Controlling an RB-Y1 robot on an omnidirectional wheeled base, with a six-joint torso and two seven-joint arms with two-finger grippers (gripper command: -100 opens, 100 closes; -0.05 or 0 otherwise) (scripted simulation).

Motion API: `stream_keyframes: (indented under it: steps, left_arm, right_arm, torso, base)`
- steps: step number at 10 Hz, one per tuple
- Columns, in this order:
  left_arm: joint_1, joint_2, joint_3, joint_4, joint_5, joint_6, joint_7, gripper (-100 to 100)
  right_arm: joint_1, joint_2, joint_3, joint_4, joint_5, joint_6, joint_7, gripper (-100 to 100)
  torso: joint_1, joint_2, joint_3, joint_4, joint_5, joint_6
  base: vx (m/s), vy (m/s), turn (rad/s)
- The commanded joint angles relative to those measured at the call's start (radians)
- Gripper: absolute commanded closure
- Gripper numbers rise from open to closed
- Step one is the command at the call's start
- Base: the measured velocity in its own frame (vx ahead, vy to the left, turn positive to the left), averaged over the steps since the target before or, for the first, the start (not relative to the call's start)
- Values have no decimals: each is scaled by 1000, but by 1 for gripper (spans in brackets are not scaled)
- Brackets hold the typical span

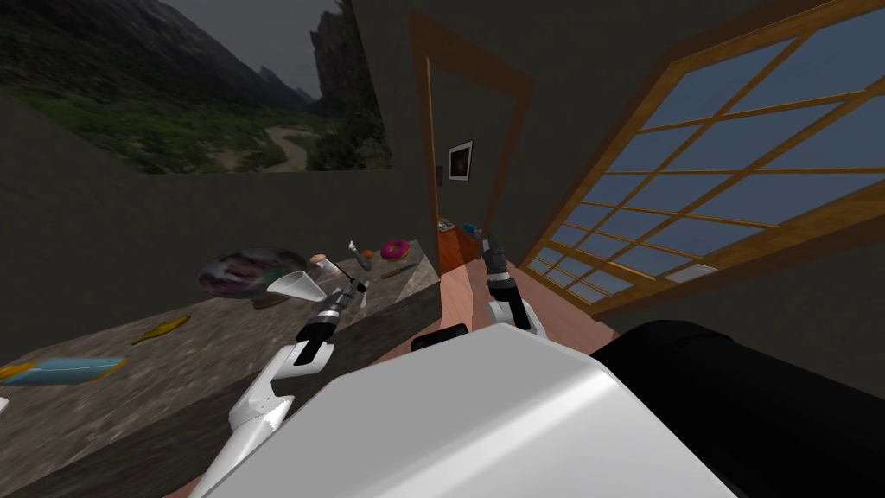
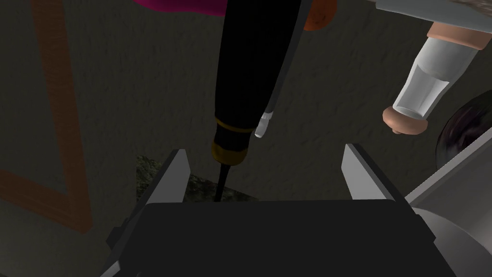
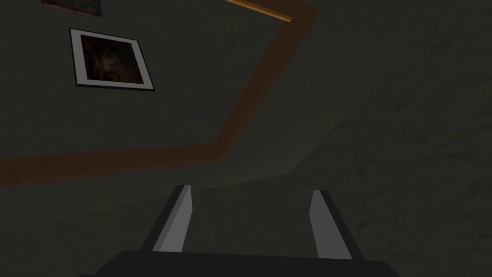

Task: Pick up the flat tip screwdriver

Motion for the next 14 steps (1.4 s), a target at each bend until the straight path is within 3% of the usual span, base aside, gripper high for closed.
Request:
stream_keyframes:
  steps: [1, 2, 9, 10, 12, 13, 14]
  left_arm:
    - [-28, -2, -2, 26, -1, 5, -1, -100]
    - [-67, -25, -23, 64, -6, -6, -20, -100]
    - [-244, -49, -44, 245, -12, -18, -39, -100]
    - [-287, -72, -65, 291, -18, -29, -58, -100]
    - [-345, -72, -65, 342, -18, -29, -58, -100]
    - [-352, -72, -65, 355, -18, -29, -58, -100]
    - [-391, -96, -85, 387, -23, -40, -77, -100]
  right_arm:
    - [0, 0, 0, 0, 0, 0, 0, 0]
    - [0, 0, 0, 0, 0, 0, 0, 0]
    - [0, 0, 0, 0, 0, 0, 0, 0]
    - [0, 0, 0, 0, 0, 0, 0, 0]
    - [0, 0, 0, 0, 0, 0, 0, 0]
    - [0, 0, 0, 0, 0, 0, 0, 0]
    - [0, 0, 0, 0, 0, 0, 0, 0]
  torso:
    - [0, 0, 0, 0, 0, 0]
    - [-1, -2, -1, 0, 0, 0]
    - [-1, 0, 0, 0, 0, 0]
    - [-1, -2, -1, 0, 0, 0]
    - [0, 1, 0, 0, 0, 0]
    - [-1, 0, 0, 0, 0, 0]
    - [-1, -2, -1, 0, 0, 0]
  base:
    - [-7, 1, -6]
    - [-45, 14, 134]
    - [-45, 14, 32]
    - [-55, 22, 132]
    - [-52, 15, 30]
    - [-13, 5, -14]
    - [-57, 32, 125]
